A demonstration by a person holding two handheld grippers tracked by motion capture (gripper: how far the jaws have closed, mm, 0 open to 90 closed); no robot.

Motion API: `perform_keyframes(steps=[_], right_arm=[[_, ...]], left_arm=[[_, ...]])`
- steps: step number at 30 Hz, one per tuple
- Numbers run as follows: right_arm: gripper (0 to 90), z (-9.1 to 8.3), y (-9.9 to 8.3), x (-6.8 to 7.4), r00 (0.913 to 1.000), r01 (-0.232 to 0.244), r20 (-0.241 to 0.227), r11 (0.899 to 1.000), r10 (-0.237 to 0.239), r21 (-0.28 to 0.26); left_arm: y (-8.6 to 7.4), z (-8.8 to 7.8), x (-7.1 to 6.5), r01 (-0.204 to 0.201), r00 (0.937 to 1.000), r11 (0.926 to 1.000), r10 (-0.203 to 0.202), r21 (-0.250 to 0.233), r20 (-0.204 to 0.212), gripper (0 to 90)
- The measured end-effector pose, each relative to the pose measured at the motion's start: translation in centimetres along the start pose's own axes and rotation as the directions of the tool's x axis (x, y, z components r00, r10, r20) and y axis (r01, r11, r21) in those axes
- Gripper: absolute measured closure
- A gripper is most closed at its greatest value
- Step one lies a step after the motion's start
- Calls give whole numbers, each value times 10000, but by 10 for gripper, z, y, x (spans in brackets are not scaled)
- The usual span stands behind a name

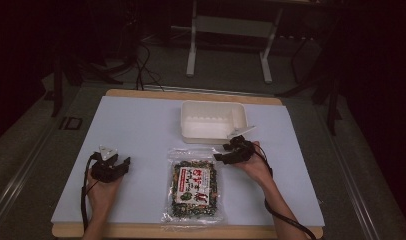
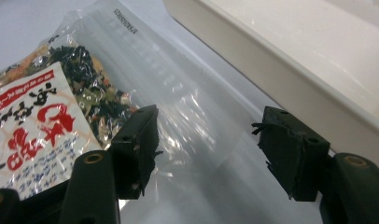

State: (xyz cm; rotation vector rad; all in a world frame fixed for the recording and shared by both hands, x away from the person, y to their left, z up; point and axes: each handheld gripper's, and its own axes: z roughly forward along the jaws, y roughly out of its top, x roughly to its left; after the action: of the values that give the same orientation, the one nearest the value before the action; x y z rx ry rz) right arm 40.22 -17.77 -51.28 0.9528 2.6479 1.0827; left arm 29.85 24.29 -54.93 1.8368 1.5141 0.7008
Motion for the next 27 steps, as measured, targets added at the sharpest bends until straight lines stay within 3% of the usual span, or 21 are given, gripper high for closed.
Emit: perform_keyframes(steps=[13, 21, 27], right_arm=[[376, 19, 12, 2, 9992, 51, -388, 9996, -40, 288], [444, 24, 14, 8, 9974, 561, -475, 9974, -539, 460], [568, 22, 12, 14, 9914, 1308, -66, 9893, -1306, 644]], left_arm=[[0, 0, -1, -49, 10000, 10000, 49, 7, -42, 503], [0, 0, -1, -54, 10000, 10000, 54, 0, -51, 501], [0, 1, -2, -88, 9999, 10000, 88, 6, -75, 500]])
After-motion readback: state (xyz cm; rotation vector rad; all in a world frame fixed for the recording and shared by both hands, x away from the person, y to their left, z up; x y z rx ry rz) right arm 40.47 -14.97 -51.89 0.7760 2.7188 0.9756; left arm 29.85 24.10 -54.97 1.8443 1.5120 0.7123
